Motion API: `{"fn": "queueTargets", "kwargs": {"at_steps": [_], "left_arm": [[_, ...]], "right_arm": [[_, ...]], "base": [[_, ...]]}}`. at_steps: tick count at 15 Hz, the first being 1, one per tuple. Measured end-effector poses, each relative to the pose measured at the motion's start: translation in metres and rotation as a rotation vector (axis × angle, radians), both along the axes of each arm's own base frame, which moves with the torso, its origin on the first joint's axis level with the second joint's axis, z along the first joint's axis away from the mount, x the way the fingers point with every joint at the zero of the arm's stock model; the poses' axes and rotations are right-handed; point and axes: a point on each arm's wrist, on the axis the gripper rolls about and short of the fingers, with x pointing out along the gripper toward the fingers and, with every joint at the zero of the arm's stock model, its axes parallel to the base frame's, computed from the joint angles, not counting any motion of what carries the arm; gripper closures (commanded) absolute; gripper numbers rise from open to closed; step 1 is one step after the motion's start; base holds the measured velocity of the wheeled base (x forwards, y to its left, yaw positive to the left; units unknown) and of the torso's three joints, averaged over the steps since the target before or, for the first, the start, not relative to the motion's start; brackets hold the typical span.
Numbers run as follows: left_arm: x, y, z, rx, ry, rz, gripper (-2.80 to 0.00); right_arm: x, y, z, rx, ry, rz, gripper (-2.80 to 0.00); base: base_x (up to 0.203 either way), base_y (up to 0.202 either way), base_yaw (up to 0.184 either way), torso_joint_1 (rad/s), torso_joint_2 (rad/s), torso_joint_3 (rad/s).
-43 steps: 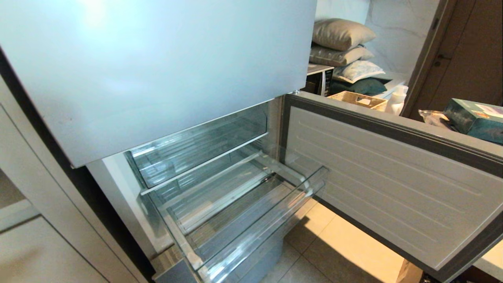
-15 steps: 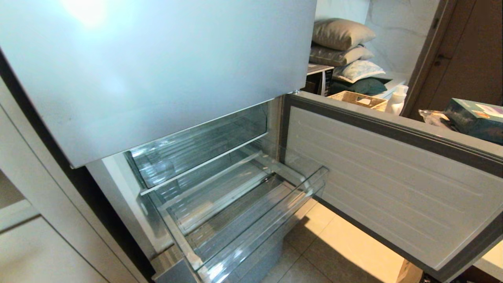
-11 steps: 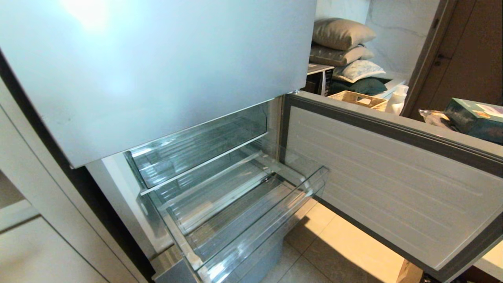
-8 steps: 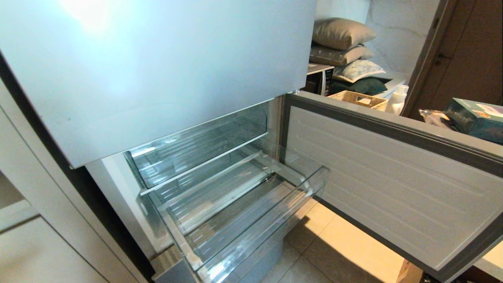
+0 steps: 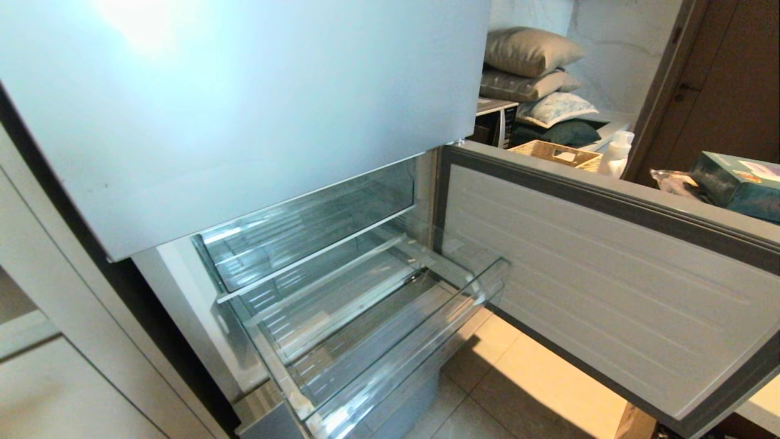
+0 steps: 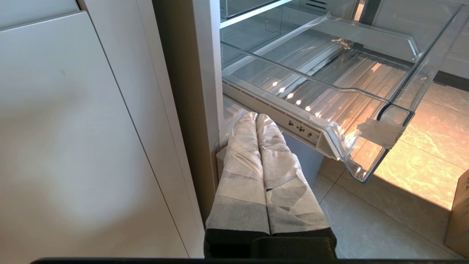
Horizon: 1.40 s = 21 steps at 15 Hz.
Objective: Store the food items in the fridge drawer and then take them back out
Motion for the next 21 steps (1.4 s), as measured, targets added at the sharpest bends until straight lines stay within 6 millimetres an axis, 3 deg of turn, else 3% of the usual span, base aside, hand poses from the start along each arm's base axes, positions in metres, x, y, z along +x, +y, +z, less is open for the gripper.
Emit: {"fn": "queueTargets", "kwargs": {"at_steps": [5,14,15,21], "left_arm": [[0.0,0.0,0.0,0.0,0.0,0.0,0.0],[0.0,0.0,0.0,0.0,0.0,0.0,0.0],[0.0,0.0,0.0,0.0,0.0,0.0,0.0],[0.0,0.0,0.0,0.0,0.0,0.0,0.0]], "right_arm": [[0.016,-0.012,-0.016,0.054,-0.058,0.172,0.0],[0.02,-0.016,-0.029,0.078,-0.045,0.18,0.0],[0.021,-0.018,-0.031,0.079,-0.045,0.18,-2.8],[0.023,-0.021,-0.031,0.072,-0.045,0.182,-2.8]], "base": [[0.0,0.0,0.0,0.0,0.0,0.0],[0.0,0.0,0.0,0.0,0.0,0.0],[0.0,0.0,0.0,0.0,0.0,0.0],[0.0,0.0,0.0,0.0,0.0,0.0]]}}
